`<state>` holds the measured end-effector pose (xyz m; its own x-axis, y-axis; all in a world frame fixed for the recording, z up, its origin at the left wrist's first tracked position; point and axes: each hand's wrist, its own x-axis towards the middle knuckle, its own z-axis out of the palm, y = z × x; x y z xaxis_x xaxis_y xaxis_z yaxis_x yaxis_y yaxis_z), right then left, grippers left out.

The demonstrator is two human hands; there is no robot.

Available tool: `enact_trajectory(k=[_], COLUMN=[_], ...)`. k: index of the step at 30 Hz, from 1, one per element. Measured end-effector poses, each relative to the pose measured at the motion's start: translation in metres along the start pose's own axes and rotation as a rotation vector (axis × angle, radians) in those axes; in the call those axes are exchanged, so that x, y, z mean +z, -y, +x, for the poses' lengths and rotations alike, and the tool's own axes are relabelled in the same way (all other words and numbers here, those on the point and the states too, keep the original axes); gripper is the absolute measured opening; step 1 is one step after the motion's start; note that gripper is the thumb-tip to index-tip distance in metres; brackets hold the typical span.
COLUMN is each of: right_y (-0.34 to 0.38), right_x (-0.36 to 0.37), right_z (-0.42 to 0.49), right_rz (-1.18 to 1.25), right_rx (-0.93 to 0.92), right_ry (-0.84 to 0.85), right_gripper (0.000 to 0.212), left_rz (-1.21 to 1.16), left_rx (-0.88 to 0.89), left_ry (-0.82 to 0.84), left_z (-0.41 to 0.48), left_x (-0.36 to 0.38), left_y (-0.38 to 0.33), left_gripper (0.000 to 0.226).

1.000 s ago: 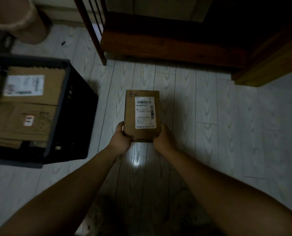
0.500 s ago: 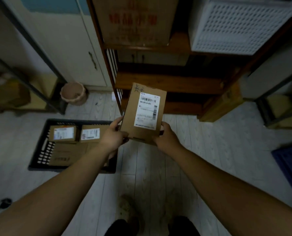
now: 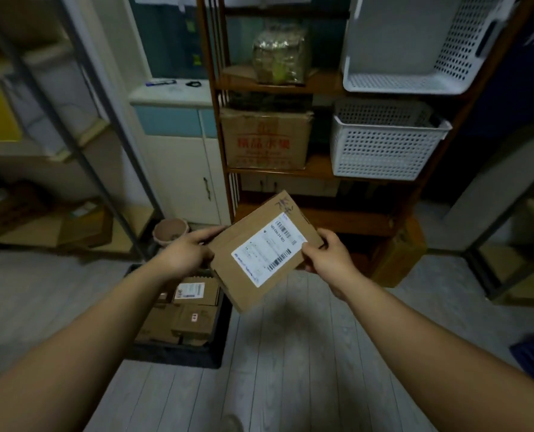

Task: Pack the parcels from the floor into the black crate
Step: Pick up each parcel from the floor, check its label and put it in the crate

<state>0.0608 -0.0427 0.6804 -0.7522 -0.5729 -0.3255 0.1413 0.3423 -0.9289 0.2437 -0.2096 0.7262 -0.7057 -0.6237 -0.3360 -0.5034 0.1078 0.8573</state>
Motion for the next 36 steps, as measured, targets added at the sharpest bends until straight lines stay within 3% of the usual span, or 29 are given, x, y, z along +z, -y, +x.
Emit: enact_trajectory(k=[6,9,11,15,18,27,36], right_y=[0.002,0.009,0.013,0.017,0.017,0.001,0.002], right_x=[0.029,0.060,0.092,0.174,0.240,0.353,0.422], right_z=[-0.038,-0.052,-0.060,-0.078,-0.093,-0.103,-0.017], right_rz=[0.092,0.135,0.188,0.313,0.341,0.011,-0.250], right_rx=[0.006,0.004,0.001,-0.007,0.010,-0.015,-0.144], right_ry=[-0.073,-0.048,-0.032,-0.002,0.024,0.055,0.127], right_gripper=[0.028,0.025,0.029,0.042,0.045,0.051,0.062], left_rz=[0.010,-0.181,-0.317,-0.240,-0.108,0.054,0.098], left_rx=[0.080,0.106,0.082,-0.036,-0.057,-0.103,-0.143], left_ry=[-0.114,-0.362,-0.424,-0.231,-0.206,-0.234,-0.244], left_z=[-0.042,-0.053,-0.058,-0.066,-0.078,-0.075,-0.001], left_x=[-0.044,-0.074,-0.100,-0.157,-0.204,-0.291,-0.332], left_y=[-0.003,0.019,0.037,0.086,0.119,0.186,0.207], left_gripper=[0.049,0.050,0.048,0.063,0.074,0.072,0.073])
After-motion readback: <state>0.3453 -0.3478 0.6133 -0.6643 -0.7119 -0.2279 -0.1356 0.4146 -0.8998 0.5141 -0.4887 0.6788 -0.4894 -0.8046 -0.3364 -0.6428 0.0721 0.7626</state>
